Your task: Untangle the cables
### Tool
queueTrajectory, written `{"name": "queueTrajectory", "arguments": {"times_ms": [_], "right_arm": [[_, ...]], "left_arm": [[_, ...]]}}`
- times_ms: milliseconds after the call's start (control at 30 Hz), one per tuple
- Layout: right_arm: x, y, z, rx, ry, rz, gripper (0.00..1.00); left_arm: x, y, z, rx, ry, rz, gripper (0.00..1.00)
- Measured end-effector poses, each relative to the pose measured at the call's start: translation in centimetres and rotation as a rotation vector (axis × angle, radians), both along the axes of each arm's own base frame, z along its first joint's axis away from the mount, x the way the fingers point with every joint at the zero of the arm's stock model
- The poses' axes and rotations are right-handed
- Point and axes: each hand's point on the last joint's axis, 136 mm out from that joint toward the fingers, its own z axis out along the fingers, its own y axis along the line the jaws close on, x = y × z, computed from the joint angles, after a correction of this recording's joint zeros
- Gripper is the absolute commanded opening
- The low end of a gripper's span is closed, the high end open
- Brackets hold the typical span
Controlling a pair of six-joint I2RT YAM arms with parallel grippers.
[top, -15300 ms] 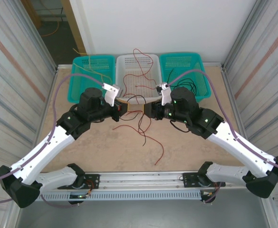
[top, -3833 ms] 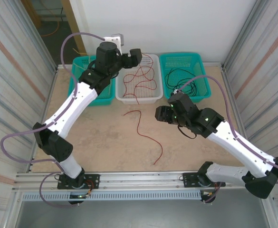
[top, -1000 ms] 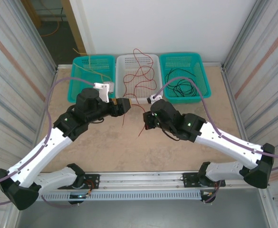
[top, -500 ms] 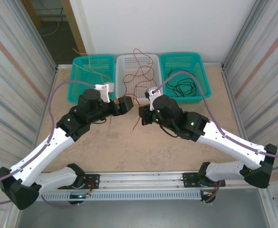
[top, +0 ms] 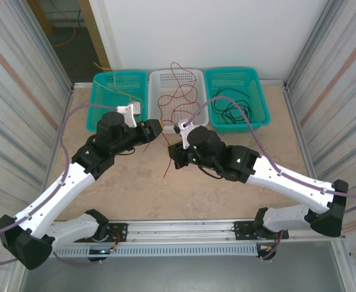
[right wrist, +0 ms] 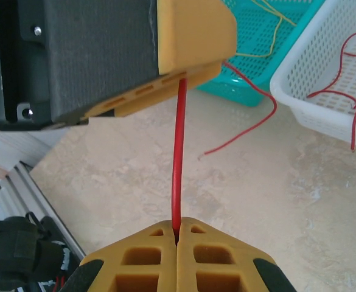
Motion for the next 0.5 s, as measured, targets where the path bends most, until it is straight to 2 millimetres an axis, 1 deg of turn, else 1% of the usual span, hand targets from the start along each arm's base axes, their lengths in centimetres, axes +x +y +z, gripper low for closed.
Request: {"name": "queueTrajectory", "arguments": {"times_ms": [100, 167, 200, 233, 267, 300, 333, 367, 400, 433, 467, 500], "right_arm": [[-0.1, 0.2, -0.3, -0.005, 0.007, 0.012, 0.00], [-0.2, 0.3, -0.2, -0.005, 0.008, 0.014, 0.00], [-0.2, 0.3, -0.1, -0.004, 0.008, 0.015, 0.00], [-0.2, 0.3, 0.1, -0.002, 0.007, 0.016, 0.00], [-0.2, 0.3, 0.2, 0.001, 0.005, 0.017, 0.10], [-0.2, 0.3, 0.4, 0.002, 0.004, 0.016, 0.27], [-0.2, 0.2, 0.6, 0.002, 0.002, 0.012, 0.39], [0.0, 0.1, 0.8, 0.001, -0.005, 0.005, 0.46], [0.2, -0.1, 1.1, -0.002, -0.012, -0.008, 0.51], [0.4, -0.3, 1.3, -0.003, -0.015, -0.016, 0.58], [0.8, -0.6, 1.5, -0.004, -0.017, -0.029, 0.61], [1.5, -1.2, 1.7, -0.001, -0.012, -0.052, 0.62]], "left_arm": [[0.0, 0.1, 0.1, 0.002, -0.008, -0.005, 0.11], [0.0, 0.0, 0.1, 0.004, -0.011, -0.014, 0.05], [-0.1, -0.1, 0.1, 0.005, -0.014, -0.018, 0.01], [-0.1, -0.1, 0.2, 0.007, -0.017, -0.021, 0.00], [-0.1, -0.1, 0.2, 0.007, -0.019, -0.024, 0.00], [-0.2, -0.2, 0.2, 0.012, -0.023, -0.029, 0.00], [-0.2, -0.2, 0.2, 0.017, -0.030, -0.034, 0.00], [-0.2, -0.2, 0.2, 0.026, -0.037, -0.043, 0.00], [-0.3, -0.3, 0.3, 0.039, -0.046, -0.053, 0.00], [-0.3, -0.4, 0.4, 0.051, -0.059, -0.065, 0.00], [-0.4, -0.5, 0.6, 0.067, -0.079, -0.082, 0.00], [-0.6, -0.7, 0.9, 0.082, -0.104, -0.107, 0.00]]}}
